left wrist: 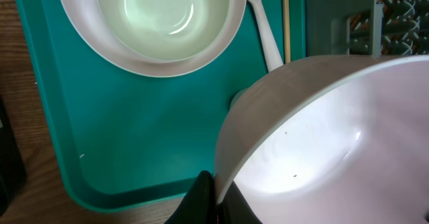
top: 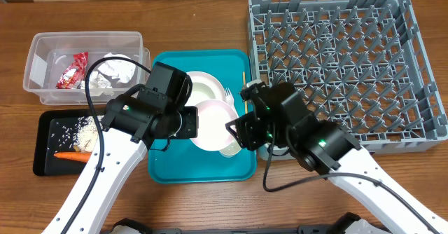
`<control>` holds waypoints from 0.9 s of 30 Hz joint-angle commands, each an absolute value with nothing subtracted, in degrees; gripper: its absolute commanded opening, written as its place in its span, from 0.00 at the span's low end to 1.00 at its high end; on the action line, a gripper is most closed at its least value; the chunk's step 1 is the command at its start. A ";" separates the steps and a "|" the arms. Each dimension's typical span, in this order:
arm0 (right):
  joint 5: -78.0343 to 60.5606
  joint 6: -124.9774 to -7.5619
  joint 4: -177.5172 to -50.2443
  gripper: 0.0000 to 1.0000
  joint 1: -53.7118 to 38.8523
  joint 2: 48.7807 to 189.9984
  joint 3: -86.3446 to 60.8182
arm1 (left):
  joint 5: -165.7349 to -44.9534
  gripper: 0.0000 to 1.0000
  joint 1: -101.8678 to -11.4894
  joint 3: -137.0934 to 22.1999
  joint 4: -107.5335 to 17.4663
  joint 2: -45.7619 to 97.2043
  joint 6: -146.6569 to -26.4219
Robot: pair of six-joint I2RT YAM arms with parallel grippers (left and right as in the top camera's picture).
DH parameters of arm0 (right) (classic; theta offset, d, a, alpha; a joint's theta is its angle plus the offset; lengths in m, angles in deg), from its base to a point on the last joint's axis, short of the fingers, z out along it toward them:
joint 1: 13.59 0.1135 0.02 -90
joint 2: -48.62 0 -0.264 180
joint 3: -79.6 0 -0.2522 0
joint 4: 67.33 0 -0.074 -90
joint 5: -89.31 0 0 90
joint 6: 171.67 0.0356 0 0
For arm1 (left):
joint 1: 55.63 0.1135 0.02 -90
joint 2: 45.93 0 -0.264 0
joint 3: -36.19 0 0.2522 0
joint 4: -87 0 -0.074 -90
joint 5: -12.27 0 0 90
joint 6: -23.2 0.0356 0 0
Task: Sort waste into correct bins and load items into the dishwasher
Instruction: 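Close the right gripper on the pink bowl rim held by the left gripper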
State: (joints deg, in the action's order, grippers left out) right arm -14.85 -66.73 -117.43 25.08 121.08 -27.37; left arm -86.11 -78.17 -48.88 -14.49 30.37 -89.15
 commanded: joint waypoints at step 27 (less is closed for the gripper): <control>-12.33 -65.07 -112.91 0.41 25.41 125.26 -27.33 | -86.98 0.08 -78.59 -50.06 -14.53 29.75 -89.13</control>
State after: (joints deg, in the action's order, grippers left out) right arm -12.66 -65.96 -113.30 25.13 125.24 -27.37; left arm -86.13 -78.17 -48.88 -14.38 30.37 -89.15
